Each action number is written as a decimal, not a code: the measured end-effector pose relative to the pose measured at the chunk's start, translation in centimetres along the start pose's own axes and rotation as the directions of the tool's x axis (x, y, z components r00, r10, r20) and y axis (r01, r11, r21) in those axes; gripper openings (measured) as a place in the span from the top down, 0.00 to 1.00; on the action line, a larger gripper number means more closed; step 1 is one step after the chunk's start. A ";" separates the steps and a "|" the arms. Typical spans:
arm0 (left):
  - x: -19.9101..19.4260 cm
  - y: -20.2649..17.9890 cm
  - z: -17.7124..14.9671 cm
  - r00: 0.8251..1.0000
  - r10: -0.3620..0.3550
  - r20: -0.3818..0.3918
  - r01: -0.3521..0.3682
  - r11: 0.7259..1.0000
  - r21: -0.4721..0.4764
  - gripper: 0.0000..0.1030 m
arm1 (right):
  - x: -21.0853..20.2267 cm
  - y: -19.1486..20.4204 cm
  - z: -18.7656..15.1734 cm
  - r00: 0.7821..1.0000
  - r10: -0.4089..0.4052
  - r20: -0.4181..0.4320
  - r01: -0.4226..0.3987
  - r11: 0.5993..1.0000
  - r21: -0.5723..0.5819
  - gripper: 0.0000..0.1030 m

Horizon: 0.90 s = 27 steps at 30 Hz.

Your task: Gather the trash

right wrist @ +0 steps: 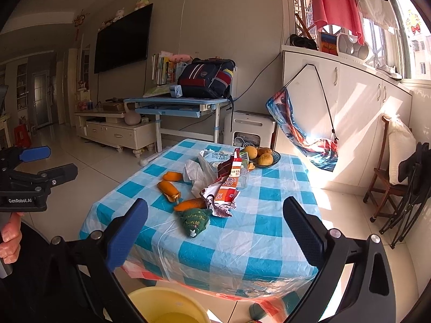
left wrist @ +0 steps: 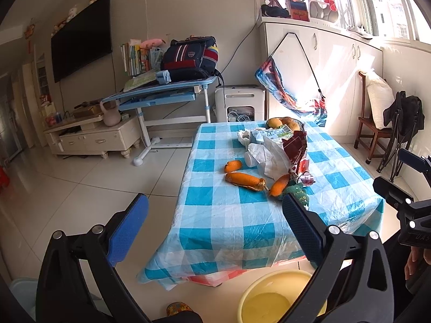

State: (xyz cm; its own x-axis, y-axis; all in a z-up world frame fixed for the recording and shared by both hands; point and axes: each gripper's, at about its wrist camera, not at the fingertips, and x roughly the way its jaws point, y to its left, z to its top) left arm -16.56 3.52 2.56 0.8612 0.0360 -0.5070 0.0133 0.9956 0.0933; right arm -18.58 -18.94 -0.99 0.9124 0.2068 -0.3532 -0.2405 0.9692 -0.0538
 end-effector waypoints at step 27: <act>0.0 0.0 0.0 1.000 -0.004 -0.001 0.004 1.000 -0.012 0.07 | 0.1 -0.3 -0.3 0.999 0.029 0.015 -0.030 0.997 0.066 0.07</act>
State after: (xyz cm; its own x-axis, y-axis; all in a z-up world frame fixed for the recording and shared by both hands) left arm -16.56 3.53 2.58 0.8605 0.0325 -0.5084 0.0101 0.9967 0.0808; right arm -18.46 -19.25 -1.27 0.9100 0.2370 -0.3402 -0.2456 0.9692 0.0182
